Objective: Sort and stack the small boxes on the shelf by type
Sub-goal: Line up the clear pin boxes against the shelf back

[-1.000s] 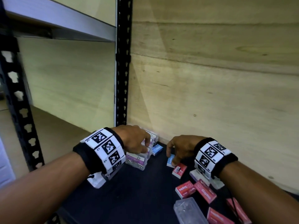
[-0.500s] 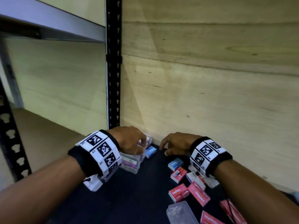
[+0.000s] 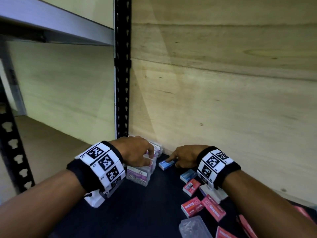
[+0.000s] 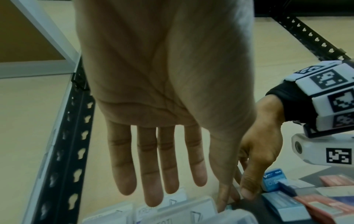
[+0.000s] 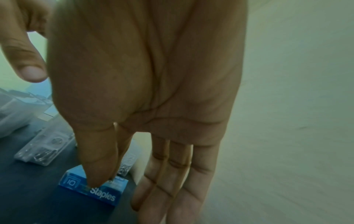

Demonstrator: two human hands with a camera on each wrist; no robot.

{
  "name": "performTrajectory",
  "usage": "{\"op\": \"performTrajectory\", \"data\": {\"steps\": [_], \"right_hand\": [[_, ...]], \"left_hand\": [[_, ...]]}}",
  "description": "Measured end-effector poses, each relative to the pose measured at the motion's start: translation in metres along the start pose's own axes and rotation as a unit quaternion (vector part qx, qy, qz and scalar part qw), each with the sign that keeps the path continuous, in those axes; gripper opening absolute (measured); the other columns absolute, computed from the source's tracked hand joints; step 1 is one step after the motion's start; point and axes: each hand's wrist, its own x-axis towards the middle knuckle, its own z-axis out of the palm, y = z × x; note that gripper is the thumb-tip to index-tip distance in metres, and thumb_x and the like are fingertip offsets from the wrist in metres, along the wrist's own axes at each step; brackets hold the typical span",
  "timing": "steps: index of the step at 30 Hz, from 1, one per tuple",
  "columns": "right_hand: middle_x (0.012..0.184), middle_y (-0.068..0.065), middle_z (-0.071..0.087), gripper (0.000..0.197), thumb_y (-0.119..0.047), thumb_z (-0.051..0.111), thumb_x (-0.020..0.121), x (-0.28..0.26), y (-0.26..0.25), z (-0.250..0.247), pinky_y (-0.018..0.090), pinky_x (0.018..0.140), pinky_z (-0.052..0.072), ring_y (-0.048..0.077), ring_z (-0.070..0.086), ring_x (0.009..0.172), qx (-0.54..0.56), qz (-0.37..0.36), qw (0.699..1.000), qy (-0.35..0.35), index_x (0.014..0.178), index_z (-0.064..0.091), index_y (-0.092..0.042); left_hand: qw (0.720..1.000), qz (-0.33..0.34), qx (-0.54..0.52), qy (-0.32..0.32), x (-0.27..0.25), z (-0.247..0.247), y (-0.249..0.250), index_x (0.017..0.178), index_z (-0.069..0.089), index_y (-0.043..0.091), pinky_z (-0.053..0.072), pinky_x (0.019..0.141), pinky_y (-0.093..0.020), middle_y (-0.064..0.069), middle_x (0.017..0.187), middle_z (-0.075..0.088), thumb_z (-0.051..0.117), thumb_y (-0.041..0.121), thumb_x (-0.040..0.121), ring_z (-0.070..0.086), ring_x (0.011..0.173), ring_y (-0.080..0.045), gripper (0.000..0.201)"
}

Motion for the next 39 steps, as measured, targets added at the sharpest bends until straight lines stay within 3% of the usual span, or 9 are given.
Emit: {"op": "performTrajectory", "data": {"steps": [6,12,18,23,25,27,30,36,39], "right_hand": [[0.145,0.000,0.052,0.044,-0.015,0.049,0.099,-0.019,0.015,0.009,0.030,0.104,0.038,0.023,0.050,0.129,0.023,0.045,0.999,0.009,0.138,0.056,-0.032],[0.135,0.000,0.060,0.039,-0.021,0.053,0.097,-0.056,0.030,0.014,0.028,0.097,0.041,0.020,0.056,0.118,0.057,0.069,0.996,0.023,0.135,0.059,-0.026],[0.124,-0.001,0.064,0.032,-0.032,0.065,0.093,-0.101,0.041,0.023,0.032,0.095,0.047,0.017,0.058,0.104,0.083,0.118,0.989,0.014,0.123,0.066,-0.021],[0.104,0.001,0.071,0.013,-0.030,0.072,0.087,-0.140,0.038,0.033,0.031,0.081,0.050,0.019,0.063,0.092,0.117,0.134,0.984,-0.004,0.098,0.073,-0.023],[0.090,0.000,0.069,0.012,-0.034,0.075,0.085,-0.157,0.031,0.039,0.029,0.075,0.049,0.017,0.061,0.081,0.139,0.136,0.981,-0.014,0.090,0.071,-0.023],[0.081,-0.002,0.066,0.018,-0.037,0.078,0.081,-0.173,0.024,0.046,0.030,0.074,0.048,0.014,0.057,0.074,0.161,0.140,0.976,-0.030,0.087,0.070,-0.021],[0.088,-0.004,0.067,0.037,-0.040,0.082,0.075,-0.191,0.014,0.058,0.029,0.078,0.048,0.012,0.057,0.079,0.173,0.149,0.972,-0.063,0.103,0.071,-0.018],[0.097,-0.009,0.062,0.053,-0.045,0.089,0.064,-0.211,-0.001,0.077,0.035,0.091,0.051,0.013,0.057,0.089,0.135,0.170,0.970,-0.108,0.104,0.057,-0.030],[0.099,-0.010,0.056,0.065,-0.044,0.091,0.061,-0.217,-0.005,0.084,0.035,0.086,0.050,0.011,0.054,0.087,0.111,0.176,0.973,-0.103,0.108,0.048,-0.032]], "left_hand": [[0.998,0.052,-0.026,0.016,0.006,0.000,0.024,0.116,0.060,0.037,0.049,0.091,-0.035,0.010,0.117,0.059,0.056,0.049,0.090,0.056,0.107,-0.015,0.028],[0.993,0.103,-0.048,-0.024,-0.001,0.000,0.053,0.117,0.061,0.033,0.048,0.086,-0.029,0.013,0.103,0.063,0.059,0.046,0.092,0.058,0.093,-0.009,0.029],[0.980,0.171,-0.081,-0.069,-0.017,0.000,0.084,0.117,0.064,0.031,0.042,0.070,-0.015,0.012,0.096,0.066,0.065,0.031,0.091,0.057,0.078,0.000,0.026],[0.970,0.218,-0.025,-0.105,-0.031,0.006,0.111,0.128,0.058,0.034,0.036,0.056,0.000,0.015,0.103,0.056,0.071,0.021,0.087,0.050,0.077,0.001,0.045],[0.966,0.227,-0.004,-0.122,-0.036,0.010,0.120,0.129,0.056,0.037,0.039,0.061,-0.005,0.013,0.106,0.054,0.076,0.017,0.082,0.051,0.084,-0.003,0.055],[0.961,0.237,0.019,-0.138,-0.038,0.014,0.127,0.129,0.055,0.038,0.047,0.076,-0.019,0.010,0.118,0.052,0.080,0.014,0.076,0.053,0.097,-0.010,0.063],[0.958,0.245,0.042,-0.141,-0.041,0.019,0.135,0.130,0.055,0.035,0.050,0.089,-0.031,0.007,0.126,0.051,0.083,0.012,0.071,0.053,0.113,-0.017,0.070],[0.954,0.267,0.039,-0.127,-0.040,0.028,0.141,0.123,0.060,0.031,0.049,0.084,-0.029,0.003,0.121,0.056,0.089,0.020,0.065,0.054,0.108,-0.017,0.066],[0.957,0.258,0.023,-0.129,-0.041,0.030,0.141,0.119,0.062,0.033,0.048,0.075,-0.025,0.005,0.115,0.060,0.089,0.030,0.065,0.058,0.101,-0.016,0.061]]}}
